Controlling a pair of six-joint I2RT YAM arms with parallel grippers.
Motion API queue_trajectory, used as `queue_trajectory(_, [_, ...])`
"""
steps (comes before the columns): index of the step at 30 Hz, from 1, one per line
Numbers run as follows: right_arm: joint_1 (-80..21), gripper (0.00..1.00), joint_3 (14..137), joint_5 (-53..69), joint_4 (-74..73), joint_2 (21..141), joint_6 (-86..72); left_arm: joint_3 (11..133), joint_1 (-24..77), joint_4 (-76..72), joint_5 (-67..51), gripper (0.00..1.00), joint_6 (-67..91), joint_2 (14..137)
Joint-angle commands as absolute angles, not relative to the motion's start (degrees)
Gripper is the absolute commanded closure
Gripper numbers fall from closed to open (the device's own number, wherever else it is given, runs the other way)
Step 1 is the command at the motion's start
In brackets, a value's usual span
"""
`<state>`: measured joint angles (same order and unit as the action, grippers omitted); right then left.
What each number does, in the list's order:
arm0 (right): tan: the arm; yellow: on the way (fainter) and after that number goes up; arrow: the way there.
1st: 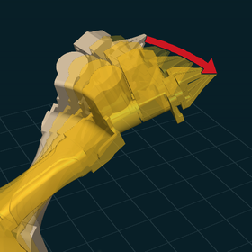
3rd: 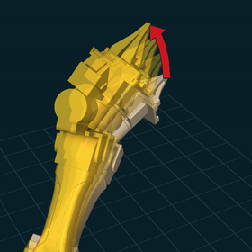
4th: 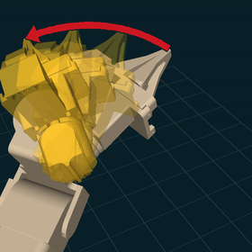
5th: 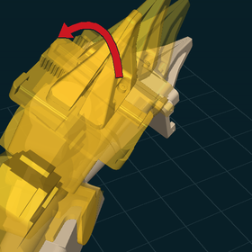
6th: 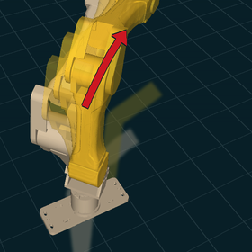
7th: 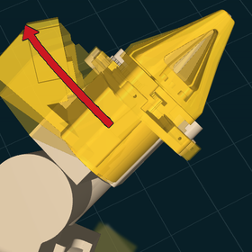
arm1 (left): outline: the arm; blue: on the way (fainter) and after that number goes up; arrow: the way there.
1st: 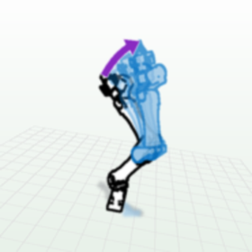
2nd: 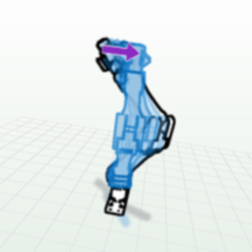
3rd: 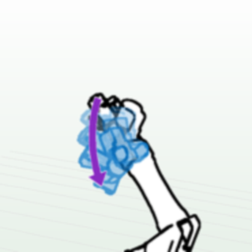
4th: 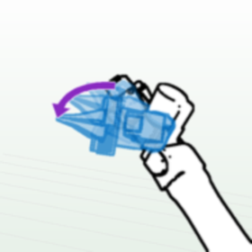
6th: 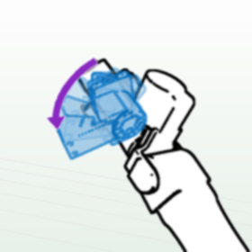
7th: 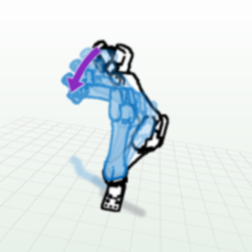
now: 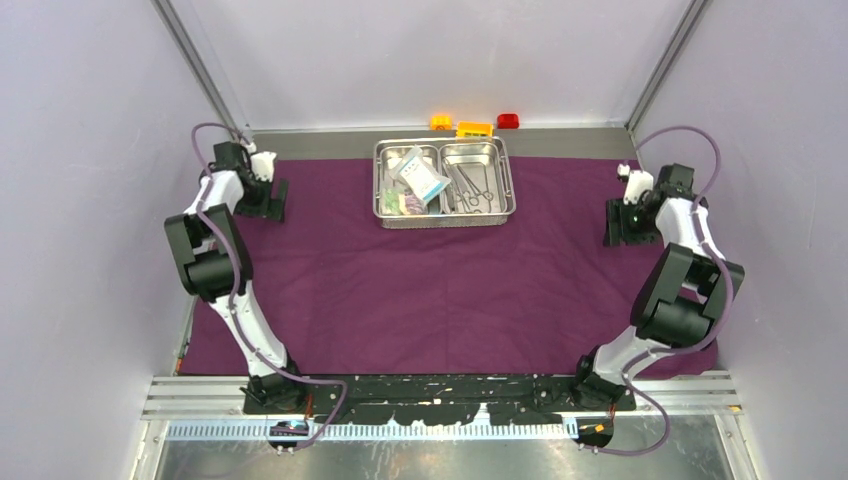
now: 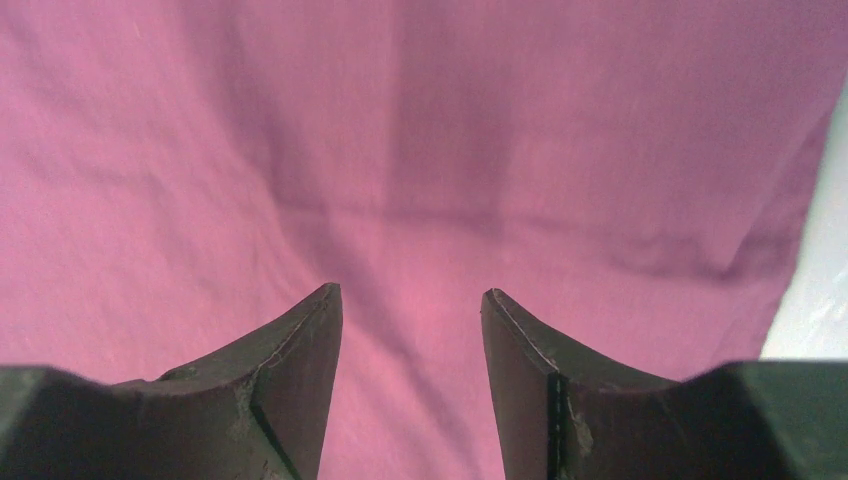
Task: Open and lay out the surgical kit
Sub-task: Smooth out the surgical kit at the center of the board.
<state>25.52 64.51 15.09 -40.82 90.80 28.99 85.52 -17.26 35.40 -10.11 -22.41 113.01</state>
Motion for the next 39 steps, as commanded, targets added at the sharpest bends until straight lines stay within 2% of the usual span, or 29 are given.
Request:
queue_trajectory(1, [21.87, 0.42, 71.85, 14.81, -33.36, 95.62, 20.55, 91.63, -14.59, 35.02, -7.06, 0.19, -19.68, 118.87])
queue_trajectory(7, [19.59, 0.42, 78.13, 14.01, -33.31, 102.40, 17.86, 100.55, -14.30, 39.38, -1.81, 0.20, -19.32, 127.49])
queue_trajectory(25, [19.35, 0.42, 77.75, 9.89, -33.17, 103.83, 20.01, 115.07, -14.30, 44.17, 4.87, 0.21, -19.13, 140.40])
queue_trajectory(31, [19.34, 0.42, 79.81, 11.41, -35.28, 105.42, 19.47, 113.23, -14.46, 43.24, 2.08, 0.19, -18.28, 135.12])
queue_trajectory(39, [19.29, 0.42, 71.01, 16.30, -39.47, 95.71, 25.86, 98.01, -14.55, 37.65, -8.52, 0.14, -20.20, 113.03])
